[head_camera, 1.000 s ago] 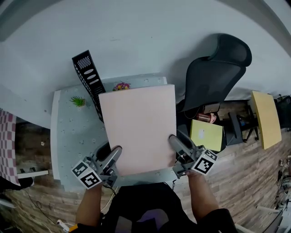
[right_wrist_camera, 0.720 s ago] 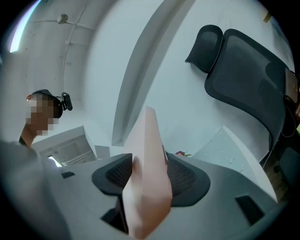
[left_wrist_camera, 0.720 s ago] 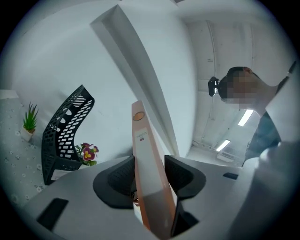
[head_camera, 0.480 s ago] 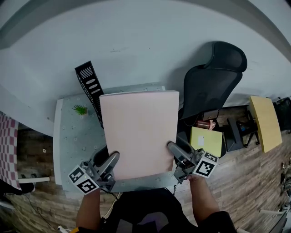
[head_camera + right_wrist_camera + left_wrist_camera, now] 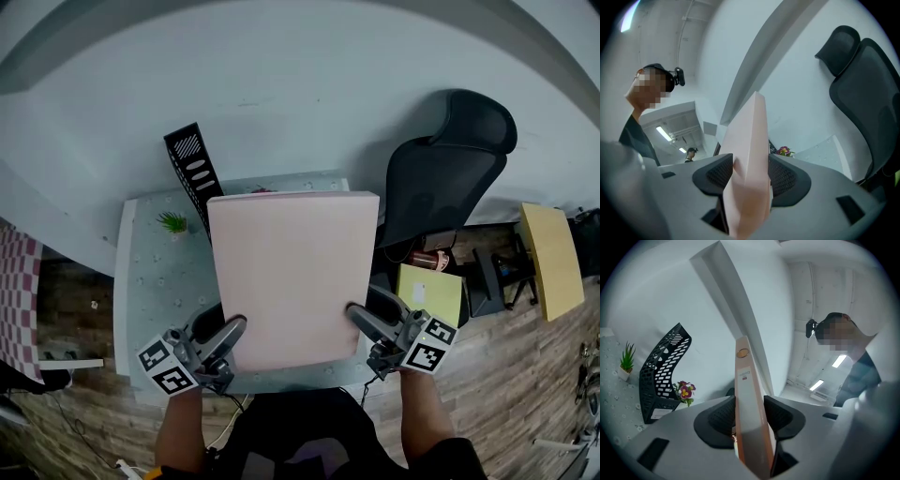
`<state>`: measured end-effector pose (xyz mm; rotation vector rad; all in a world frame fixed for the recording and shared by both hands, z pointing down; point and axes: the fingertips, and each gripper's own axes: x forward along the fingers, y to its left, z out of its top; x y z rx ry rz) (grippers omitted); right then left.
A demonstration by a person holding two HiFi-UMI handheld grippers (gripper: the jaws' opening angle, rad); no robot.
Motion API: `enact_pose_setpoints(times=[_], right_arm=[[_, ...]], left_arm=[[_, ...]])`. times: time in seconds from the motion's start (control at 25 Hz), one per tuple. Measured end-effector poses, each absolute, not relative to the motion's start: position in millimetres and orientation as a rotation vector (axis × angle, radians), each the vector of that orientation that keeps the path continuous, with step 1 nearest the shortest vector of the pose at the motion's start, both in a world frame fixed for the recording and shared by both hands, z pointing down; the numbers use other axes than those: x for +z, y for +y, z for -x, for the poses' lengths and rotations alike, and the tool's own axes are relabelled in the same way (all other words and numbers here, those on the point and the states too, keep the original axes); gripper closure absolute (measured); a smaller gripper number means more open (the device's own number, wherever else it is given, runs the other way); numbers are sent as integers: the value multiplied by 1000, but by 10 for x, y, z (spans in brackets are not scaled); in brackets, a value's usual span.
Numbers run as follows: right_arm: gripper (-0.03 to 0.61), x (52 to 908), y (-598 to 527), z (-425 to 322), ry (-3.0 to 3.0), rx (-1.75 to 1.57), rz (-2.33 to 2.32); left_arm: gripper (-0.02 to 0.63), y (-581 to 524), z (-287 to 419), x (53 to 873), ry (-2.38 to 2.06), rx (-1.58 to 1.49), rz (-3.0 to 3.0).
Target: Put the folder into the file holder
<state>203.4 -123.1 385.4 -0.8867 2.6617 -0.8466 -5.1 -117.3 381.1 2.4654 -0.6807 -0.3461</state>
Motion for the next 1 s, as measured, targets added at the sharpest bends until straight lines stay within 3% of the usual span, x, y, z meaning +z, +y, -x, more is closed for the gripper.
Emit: enact_pose_setpoints(times=[0.4, 0.6, 1.0], right_arm=[[344, 3797, -1176, -2010, 2752, -812, 793], [303, 3876, -1190, -1928, 2724, -876, 784], [304, 3957, -1160, -2005, 2597, -984, 754]], left_arm=[[428, -1160, 126, 3791, -578, -403, -2417], [434, -1205, 167, 3747, -541, -479, -2376], [436, -1162, 206, 3864, -511, -550, -2276]])
